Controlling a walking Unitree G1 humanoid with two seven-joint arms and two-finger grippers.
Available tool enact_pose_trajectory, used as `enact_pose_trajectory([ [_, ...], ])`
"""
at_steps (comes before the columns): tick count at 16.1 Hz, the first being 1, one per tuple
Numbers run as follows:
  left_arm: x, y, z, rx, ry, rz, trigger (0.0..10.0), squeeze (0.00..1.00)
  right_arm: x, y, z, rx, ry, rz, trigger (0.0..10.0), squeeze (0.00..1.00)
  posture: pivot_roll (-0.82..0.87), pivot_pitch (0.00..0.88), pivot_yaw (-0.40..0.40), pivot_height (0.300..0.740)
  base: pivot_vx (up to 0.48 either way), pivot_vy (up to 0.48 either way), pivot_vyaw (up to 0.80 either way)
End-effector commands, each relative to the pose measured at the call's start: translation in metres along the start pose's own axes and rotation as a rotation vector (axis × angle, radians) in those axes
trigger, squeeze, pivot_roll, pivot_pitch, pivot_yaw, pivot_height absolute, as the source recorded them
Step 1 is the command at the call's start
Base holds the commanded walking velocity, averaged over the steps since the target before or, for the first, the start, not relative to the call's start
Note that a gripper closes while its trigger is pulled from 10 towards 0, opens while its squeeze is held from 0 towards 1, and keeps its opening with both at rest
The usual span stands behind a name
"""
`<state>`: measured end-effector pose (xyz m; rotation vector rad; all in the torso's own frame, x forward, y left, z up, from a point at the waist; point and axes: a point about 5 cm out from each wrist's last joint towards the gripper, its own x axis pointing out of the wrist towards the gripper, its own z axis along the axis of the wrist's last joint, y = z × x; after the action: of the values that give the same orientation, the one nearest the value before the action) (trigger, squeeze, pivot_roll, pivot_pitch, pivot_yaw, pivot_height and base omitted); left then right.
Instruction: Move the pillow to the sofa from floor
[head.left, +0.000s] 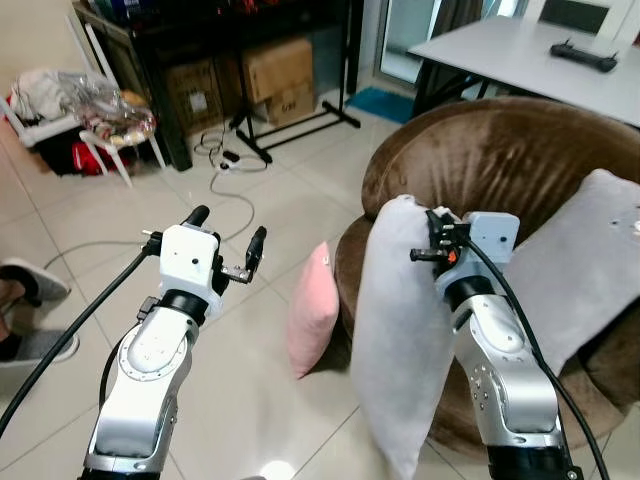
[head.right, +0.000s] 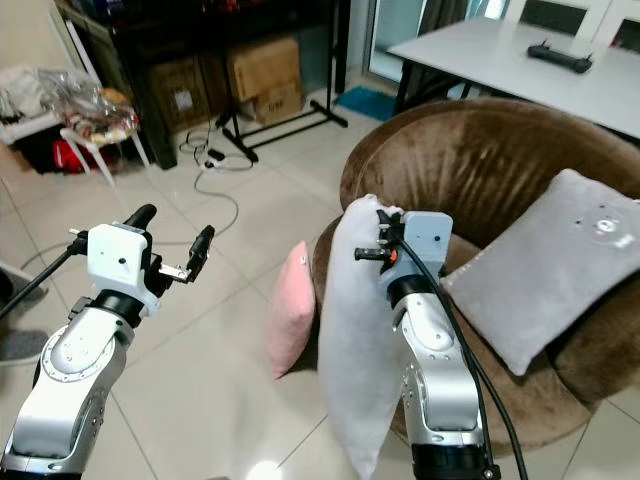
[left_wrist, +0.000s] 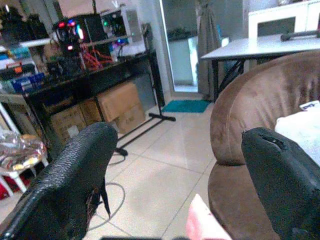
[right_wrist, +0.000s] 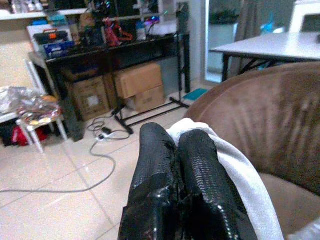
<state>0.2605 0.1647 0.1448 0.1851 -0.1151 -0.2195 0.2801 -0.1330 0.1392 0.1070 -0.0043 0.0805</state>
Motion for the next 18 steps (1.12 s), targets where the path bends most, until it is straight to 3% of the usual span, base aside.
enact_pose_trajectory([
  [1,-0.0009,0.0011,-0.0020,0.005,0.011,0.005,10.0,0.00,0.0026,0.0080,0.0147,-0.003,-0.077,0.041,10.0,0.00,0.04,0.000,0.022,0.740,0.266,0.000,0.00],
  [7,-0.0016,0.0013,-0.0022,-0.002,0.006,0.007,10.0,0.00,0.0053,0.0107,0.0178,0.006,-0.086,0.063,10.0,0.00,0.04,0.000,0.014,0.740,0.282,0.000,0.00],
  [11,-0.0026,0.0010,-0.0021,-0.004,0.006,0.007,10.0,0.00,0.0058,0.0134,0.0185,0.023,-0.087,0.085,10.0,0.00,0.04,0.000,0.010,0.740,0.292,0.000,-0.73],
  [18,-0.0012,0.0018,-0.0020,-0.002,0.011,-0.002,10.0,0.00,0.0074,0.0134,0.0190,0.017,-0.092,0.083,10.0,0.00,0.04,0.000,0.026,0.740,0.292,0.000,0.00],
])
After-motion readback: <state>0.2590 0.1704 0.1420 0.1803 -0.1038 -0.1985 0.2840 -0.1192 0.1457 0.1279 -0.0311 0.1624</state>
